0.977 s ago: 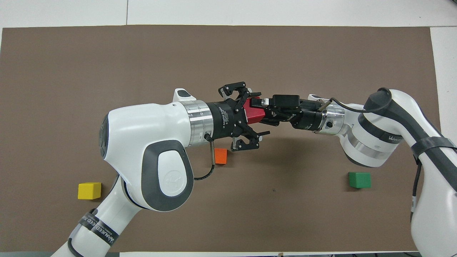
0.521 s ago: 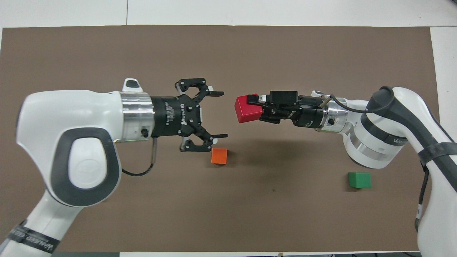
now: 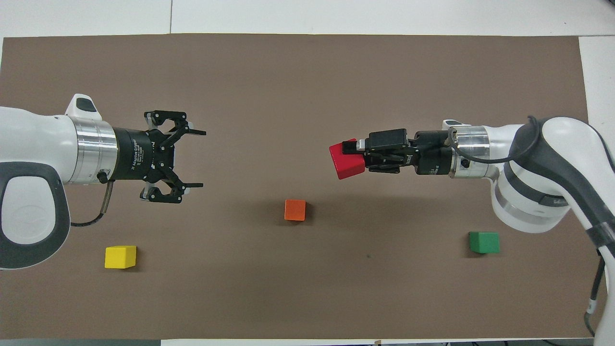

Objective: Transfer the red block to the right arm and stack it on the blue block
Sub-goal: 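Carry the red cube with the right gripper toward the blue cube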

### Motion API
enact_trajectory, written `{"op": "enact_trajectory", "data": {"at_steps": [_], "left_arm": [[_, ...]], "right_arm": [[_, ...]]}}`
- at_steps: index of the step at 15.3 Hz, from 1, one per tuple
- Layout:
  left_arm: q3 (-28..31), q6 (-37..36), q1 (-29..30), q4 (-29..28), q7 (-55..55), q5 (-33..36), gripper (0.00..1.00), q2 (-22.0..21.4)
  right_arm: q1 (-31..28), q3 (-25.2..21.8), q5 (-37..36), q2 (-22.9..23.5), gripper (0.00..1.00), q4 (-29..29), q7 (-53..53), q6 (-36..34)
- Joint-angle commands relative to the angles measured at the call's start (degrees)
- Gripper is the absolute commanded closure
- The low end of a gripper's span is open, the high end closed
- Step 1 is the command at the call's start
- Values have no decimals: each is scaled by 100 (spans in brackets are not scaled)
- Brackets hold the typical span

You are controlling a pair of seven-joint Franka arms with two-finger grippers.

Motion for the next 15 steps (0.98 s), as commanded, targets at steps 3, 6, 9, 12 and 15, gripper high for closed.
{"op": "enact_trajectory", "data": {"at_steps": [3,6,9,12,15], "left_arm": [[-59,365,972,-105,959,925,0,-9],[-51,268,1114,-79,2597,1282,0,44],[-95,-301,1000,289,3237,2812,0,306],[-77,-1206,999,834,4661,2920,0,518],[-68,-1761,974,950,5910,3349,0,519]], "right_arm": [[-415,10,-1784,-622,100,-36,974,88],[-696,-25,-3628,-773,100,403,1518,132],[-750,-8,-6096,-677,100,991,2160,114],[-689,10,-7857,-597,100,1055,2337,175],[-758,18,-8784,-457,100,976,2338,413]]}}
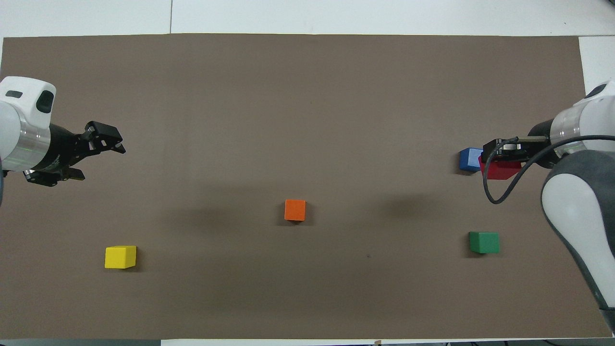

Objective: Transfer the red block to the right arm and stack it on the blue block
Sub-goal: 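Carry the red cube with the right gripper toward the blue cube, then lower the red cube onto the blue cube with the right gripper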

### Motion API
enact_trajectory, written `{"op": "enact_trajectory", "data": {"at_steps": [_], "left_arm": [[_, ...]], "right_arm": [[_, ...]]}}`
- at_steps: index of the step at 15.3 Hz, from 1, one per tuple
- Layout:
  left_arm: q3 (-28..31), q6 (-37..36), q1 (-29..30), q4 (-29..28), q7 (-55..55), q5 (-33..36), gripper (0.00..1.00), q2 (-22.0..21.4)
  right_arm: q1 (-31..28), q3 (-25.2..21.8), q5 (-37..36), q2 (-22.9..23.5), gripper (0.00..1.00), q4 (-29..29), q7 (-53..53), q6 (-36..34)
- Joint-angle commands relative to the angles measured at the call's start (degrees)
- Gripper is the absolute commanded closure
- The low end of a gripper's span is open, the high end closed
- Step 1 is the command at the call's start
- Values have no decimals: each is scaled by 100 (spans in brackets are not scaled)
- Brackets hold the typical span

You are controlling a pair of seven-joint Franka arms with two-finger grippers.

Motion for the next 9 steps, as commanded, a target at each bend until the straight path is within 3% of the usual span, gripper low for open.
{"op": "enact_trajectory", "data": {"at_steps": [1,4,7,9], "left_arm": [[37,-579,-80,194,939,589,0,73],[28,-878,-80,-61,1003,591,0,-217],[89,-738,-247,96,1511,617,0,-121],[89,-808,-343,140,1548,626,0,-77]], "right_arm": [[-184,45,-512,221,100,57,56,183],[-439,45,-503,379,100,57,-425,446],[-546,45,-442,546,100,75,-550,825],[-449,45,-477,572,100,22,-97,1000]]}}
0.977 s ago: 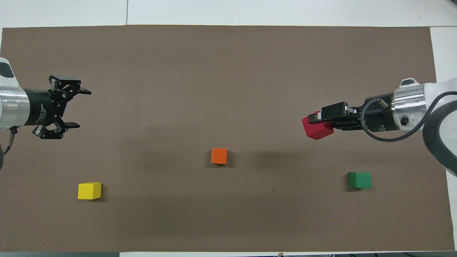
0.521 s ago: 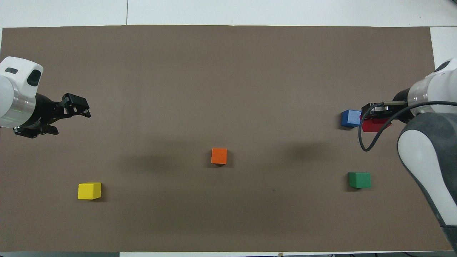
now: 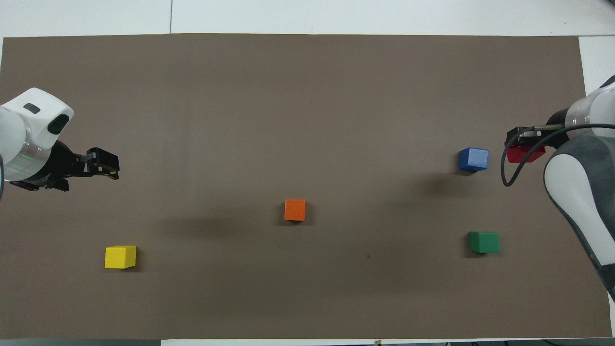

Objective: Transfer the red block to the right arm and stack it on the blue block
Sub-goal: 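Lower the red cube onto the blue cube with the right gripper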

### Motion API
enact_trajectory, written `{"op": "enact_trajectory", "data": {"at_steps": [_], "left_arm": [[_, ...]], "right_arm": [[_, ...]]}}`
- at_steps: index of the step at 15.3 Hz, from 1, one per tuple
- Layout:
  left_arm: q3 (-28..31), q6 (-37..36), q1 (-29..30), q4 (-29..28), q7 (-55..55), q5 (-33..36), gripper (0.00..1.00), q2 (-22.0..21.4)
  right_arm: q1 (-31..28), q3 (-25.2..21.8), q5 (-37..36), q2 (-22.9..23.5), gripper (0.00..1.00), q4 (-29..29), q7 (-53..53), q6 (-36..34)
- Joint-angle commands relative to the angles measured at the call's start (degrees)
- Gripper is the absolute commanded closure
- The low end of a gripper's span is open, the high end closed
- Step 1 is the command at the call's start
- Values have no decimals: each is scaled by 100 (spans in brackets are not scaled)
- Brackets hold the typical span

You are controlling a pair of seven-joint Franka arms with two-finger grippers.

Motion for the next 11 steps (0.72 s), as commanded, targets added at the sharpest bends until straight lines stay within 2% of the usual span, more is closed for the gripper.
{"op": "enact_trajectory", "data": {"at_steps": [1,3,5,11], "left_arm": [[97,-95,-213,69,172,161,0,29],[98,-113,-275,78,181,169,0,126],[115,-253,-275,332,199,108,0,389],[221,-341,-538,368,199,99,0,337]], "right_arm": [[33,65,-113,130,100,-39,602,405],[42,65,-131,157,100,-293,850,801],[42,56,-148,131,100,-740,1122,1345],[112,56,-507,87,100,-1708,1755,2558]]}}
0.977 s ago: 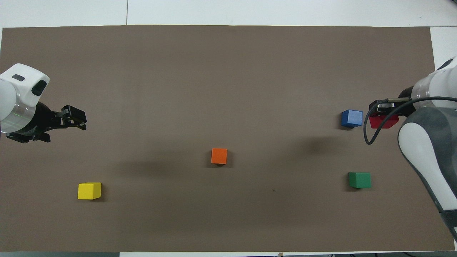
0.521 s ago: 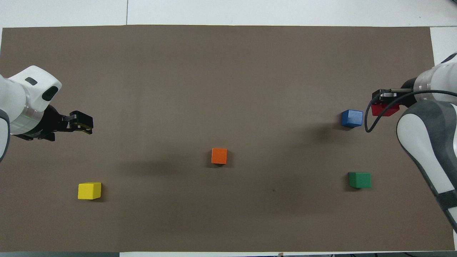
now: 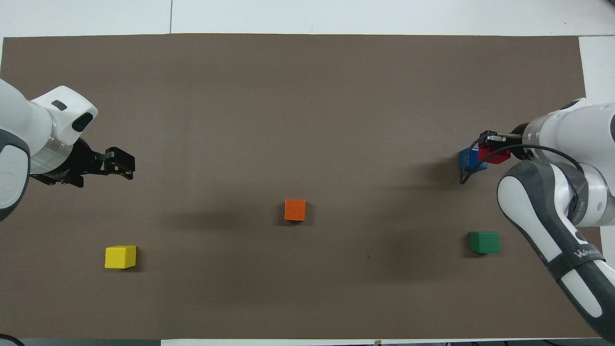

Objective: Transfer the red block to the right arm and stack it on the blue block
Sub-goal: 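Lower the red cube onto the blue cube with the right gripper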

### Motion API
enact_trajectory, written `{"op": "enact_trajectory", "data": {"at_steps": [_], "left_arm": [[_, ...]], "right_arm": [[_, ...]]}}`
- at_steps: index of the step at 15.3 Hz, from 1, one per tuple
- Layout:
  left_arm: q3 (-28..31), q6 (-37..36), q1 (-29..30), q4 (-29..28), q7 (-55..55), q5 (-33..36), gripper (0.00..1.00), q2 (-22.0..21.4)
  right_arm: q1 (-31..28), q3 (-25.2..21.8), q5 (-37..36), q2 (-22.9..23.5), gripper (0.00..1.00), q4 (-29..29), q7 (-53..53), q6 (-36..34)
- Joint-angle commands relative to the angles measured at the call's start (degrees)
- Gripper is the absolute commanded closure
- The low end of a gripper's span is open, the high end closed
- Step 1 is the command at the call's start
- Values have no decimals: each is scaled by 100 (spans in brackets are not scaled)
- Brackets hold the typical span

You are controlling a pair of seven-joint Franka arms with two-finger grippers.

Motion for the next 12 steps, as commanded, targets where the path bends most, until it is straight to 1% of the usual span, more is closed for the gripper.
{"op": "enact_trajectory", "data": {"at_steps": [1,4,8,12], "left_arm": [[140,-187,-220,206,88,82,0,45],[167,-195,-238,697,88,82,0,107],[202,-389,-238,988,263,117,0,142],[228,-301,-194,893,255,74,0,98]], "right_arm": [[83,21,-443,-149,100,-455,513,531],[83,30,-462,-149,100,-490,550,558],[83,21,-488,-122,100,-587,550,803],[66,21,-488,-114,100,-613,532,813]]}}
